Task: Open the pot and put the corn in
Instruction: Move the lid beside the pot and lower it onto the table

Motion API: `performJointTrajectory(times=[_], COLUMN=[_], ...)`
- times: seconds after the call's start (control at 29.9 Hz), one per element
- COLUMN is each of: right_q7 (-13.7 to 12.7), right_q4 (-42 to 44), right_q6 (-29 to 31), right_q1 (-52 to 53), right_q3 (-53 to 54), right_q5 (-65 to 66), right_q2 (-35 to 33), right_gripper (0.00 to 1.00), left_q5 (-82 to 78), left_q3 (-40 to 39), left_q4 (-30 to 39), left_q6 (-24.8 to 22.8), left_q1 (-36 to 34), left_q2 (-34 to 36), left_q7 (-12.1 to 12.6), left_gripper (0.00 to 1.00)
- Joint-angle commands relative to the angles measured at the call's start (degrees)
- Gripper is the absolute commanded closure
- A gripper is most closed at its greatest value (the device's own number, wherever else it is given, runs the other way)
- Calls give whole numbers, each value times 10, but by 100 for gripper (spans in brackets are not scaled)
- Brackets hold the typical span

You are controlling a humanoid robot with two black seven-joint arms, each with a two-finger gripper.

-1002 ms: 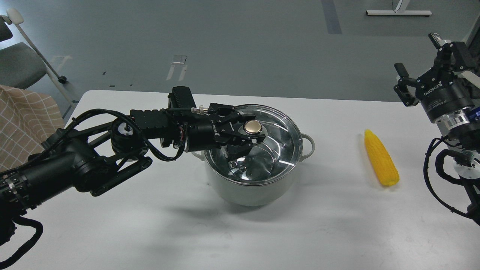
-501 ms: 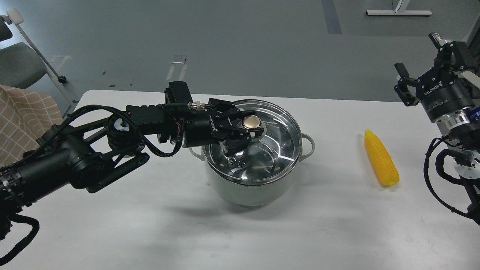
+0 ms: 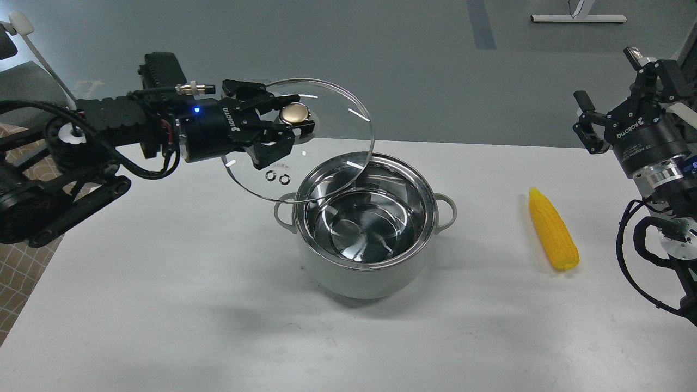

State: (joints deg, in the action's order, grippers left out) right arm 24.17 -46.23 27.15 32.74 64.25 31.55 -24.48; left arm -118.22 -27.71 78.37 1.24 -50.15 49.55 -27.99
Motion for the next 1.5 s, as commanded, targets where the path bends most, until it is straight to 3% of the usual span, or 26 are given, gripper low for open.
performJointTrajectory(times=[0.0, 0.5, 0.73, 1.47], right_q7=[0, 1, 1, 2], right_q4=[0, 0, 0, 0], right_q6=[0, 0, 0, 0], right_q1=[0, -4, -5, -10], right_q3=[0, 0, -1, -1], right_q5=[0, 0, 0, 0], right_q2=[0, 0, 0, 0], right_gripper=[0, 0, 0, 0], left_q5=[0, 54, 74, 80], left_q3=[0, -16, -16, -9], left_q4=[6, -1, -45, -189], left_q6=[33, 117, 162, 239], left_q1=[19, 171, 224, 284], left_q2=[56, 106, 117, 21], left_q7=[0, 0, 0, 0], left_gripper=[75, 72, 72, 67])
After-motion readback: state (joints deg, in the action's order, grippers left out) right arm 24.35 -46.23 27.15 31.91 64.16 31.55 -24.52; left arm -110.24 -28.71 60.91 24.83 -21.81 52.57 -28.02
